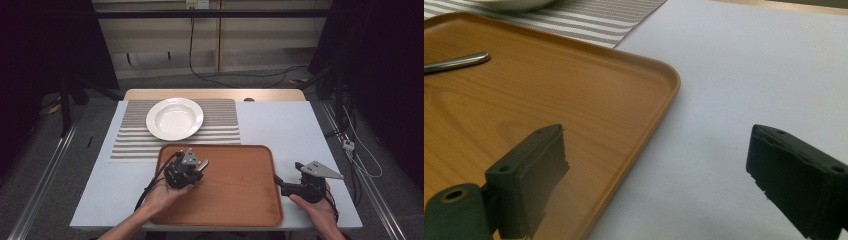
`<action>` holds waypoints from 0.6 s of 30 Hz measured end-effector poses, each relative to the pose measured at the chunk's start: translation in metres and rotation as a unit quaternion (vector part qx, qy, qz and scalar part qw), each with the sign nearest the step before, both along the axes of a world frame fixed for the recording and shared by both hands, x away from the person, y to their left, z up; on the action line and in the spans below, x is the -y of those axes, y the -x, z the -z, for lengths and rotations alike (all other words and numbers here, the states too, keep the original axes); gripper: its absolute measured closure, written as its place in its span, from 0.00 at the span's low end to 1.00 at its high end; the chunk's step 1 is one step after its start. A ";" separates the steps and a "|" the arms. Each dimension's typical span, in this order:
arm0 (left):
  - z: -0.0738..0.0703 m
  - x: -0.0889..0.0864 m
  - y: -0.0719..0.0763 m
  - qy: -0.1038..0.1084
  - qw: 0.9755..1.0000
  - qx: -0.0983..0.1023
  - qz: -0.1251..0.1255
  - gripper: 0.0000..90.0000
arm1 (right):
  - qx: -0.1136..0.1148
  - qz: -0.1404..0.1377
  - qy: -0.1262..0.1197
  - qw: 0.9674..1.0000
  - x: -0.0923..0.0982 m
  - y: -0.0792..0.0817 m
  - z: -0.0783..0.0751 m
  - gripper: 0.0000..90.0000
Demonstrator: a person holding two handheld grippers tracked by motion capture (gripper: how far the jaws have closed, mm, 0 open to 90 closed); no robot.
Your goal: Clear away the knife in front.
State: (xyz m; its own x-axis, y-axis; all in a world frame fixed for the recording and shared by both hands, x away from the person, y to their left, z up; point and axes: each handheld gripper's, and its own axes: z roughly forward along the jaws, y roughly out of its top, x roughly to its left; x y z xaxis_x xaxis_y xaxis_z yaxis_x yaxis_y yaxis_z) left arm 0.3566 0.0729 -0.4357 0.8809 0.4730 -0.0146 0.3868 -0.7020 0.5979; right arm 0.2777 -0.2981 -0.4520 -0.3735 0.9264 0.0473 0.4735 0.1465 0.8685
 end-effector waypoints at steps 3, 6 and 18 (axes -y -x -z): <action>0.004 0.003 0.002 -0.002 1.000 0.003 -0.008 1.00 | 0.000 -0.001 0.001 1.000 -0.001 0.000 0.000 0.10; 0.004 0.001 0.001 -0.011 1.000 0.004 -0.020 1.00 | 0.000 -0.001 -0.002 1.000 -0.002 0.000 0.000 0.10; 0.003 -0.010 -0.006 -0.018 0.998 0.004 -0.053 1.00 | -0.001 0.000 0.000 1.000 -0.002 0.000 0.000 0.10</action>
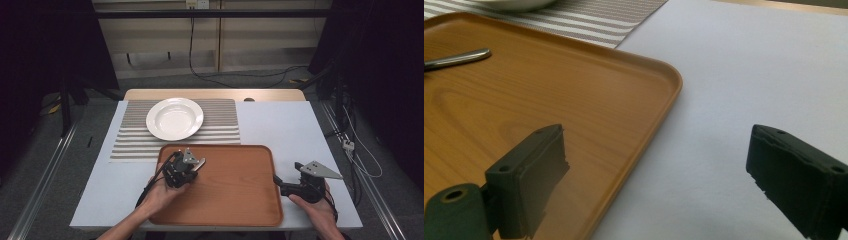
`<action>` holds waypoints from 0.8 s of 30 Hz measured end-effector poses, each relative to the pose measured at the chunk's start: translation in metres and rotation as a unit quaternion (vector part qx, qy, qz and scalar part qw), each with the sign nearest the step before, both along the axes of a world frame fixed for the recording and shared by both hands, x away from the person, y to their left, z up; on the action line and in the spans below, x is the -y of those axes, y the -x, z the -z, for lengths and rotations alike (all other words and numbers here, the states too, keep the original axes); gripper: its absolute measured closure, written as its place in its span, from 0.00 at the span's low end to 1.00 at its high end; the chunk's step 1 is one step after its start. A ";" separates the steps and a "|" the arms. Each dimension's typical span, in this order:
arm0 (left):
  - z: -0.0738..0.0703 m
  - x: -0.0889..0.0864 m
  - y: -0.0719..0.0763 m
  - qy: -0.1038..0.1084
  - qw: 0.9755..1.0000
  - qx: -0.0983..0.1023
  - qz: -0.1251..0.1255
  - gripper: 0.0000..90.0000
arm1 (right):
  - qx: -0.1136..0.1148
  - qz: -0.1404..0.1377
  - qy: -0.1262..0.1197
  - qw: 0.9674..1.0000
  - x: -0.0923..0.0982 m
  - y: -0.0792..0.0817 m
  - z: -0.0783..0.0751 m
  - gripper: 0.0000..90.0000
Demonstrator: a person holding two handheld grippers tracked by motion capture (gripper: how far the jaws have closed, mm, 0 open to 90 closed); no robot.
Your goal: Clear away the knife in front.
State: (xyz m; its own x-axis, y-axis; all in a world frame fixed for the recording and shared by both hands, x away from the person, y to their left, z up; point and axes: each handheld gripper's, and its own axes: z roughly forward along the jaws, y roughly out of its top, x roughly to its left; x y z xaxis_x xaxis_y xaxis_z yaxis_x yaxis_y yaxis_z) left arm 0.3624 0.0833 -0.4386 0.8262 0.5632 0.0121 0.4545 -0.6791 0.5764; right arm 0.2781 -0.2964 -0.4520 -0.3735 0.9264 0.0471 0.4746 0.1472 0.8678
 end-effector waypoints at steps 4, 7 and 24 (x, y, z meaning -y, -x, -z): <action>0.000 -0.011 -0.003 0.002 1.000 -0.008 -0.008 1.00 | 0.001 -0.002 0.002 1.000 -0.001 0.000 0.000 0.10; 0.000 -0.019 -0.003 0.008 1.000 -0.010 -0.019 1.00 | 0.001 -0.001 0.001 1.000 -0.001 0.000 -0.001 0.10; -0.002 -0.044 -0.003 -0.006 0.999 -0.012 -0.051 1.00 | 0.002 -0.004 0.004 1.000 -0.002 -0.001 -0.001 0.10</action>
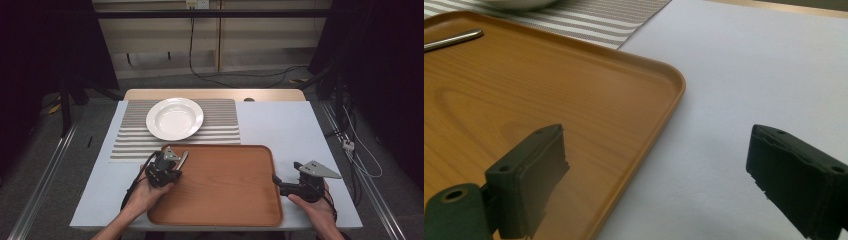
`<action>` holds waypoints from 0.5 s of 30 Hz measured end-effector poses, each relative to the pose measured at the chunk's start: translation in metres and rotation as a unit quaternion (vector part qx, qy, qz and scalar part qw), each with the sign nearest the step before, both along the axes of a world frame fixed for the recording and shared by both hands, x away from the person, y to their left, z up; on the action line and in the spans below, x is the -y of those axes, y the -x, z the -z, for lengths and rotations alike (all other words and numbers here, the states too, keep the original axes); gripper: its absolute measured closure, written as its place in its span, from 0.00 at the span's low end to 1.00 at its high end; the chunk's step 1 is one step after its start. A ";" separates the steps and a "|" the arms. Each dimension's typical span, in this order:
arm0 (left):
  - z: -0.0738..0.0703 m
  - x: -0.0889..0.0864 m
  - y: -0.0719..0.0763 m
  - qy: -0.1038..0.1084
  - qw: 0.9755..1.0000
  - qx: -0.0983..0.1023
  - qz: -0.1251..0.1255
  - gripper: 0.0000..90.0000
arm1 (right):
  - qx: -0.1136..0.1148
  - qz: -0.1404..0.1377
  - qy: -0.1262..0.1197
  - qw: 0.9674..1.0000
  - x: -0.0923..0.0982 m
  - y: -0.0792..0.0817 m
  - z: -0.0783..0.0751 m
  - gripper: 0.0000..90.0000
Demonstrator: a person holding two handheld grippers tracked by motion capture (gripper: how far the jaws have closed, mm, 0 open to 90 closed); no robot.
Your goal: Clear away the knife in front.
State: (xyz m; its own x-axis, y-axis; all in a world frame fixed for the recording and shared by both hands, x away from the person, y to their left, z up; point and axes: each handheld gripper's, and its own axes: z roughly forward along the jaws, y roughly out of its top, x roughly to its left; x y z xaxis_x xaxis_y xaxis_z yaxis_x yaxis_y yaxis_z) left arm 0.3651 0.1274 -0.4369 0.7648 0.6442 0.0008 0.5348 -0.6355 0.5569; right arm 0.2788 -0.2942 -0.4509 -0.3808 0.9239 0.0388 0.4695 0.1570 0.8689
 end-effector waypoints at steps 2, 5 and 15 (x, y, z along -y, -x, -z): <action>0.000 -0.003 0.001 -0.002 1.000 0.006 -0.009 1.00 | -0.001 -0.001 0.000 1.000 0.000 0.001 0.000 0.10; 0.001 -0.009 0.001 0.005 1.000 0.000 -0.014 1.00 | 0.000 -0.003 0.002 1.000 0.000 0.002 0.000 0.10; 0.002 -0.025 0.004 0.014 0.999 0.004 -0.030 1.00 | 0.000 0.000 0.003 1.000 0.000 0.002 0.000 0.10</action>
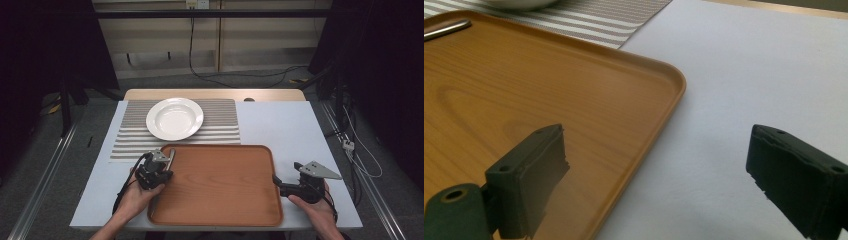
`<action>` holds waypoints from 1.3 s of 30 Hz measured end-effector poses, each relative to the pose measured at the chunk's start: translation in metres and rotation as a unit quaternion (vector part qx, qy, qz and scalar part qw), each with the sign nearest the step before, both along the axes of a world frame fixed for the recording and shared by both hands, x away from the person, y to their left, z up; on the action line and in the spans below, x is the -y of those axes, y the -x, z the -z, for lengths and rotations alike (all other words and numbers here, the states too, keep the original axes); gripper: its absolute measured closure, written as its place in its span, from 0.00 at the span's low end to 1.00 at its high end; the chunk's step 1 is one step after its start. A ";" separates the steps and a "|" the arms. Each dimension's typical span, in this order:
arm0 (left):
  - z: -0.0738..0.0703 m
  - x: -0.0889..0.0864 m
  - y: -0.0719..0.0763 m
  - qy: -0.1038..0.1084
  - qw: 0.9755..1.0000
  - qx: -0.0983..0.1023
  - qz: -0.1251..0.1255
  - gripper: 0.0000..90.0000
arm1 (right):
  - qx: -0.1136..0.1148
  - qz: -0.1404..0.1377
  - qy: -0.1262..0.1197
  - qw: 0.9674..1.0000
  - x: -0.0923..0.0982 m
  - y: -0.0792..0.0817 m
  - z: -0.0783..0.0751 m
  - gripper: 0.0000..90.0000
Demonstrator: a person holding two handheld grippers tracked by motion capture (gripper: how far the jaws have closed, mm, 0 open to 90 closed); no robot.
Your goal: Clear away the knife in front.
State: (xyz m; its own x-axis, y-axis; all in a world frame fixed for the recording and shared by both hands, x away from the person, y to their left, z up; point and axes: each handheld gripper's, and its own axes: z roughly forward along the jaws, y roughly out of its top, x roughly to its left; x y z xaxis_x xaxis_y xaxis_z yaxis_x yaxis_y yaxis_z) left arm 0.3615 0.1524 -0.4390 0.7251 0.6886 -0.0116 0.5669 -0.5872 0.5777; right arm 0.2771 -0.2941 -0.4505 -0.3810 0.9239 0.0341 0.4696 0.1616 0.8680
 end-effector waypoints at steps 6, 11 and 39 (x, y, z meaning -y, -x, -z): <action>0.000 -0.002 0.001 0.000 1.000 0.004 0.000 1.00 | -0.001 -0.001 0.000 1.000 -0.001 0.000 0.000 0.10; 0.002 -0.006 0.003 0.011 1.000 0.010 -0.013 1.00 | 0.000 0.001 0.000 1.000 0.000 0.000 0.000 0.10; -0.019 -0.015 0.010 0.142 0.988 0.055 -0.001 0.07 | 0.000 0.002 -0.004 1.000 0.001 0.000 0.000 0.10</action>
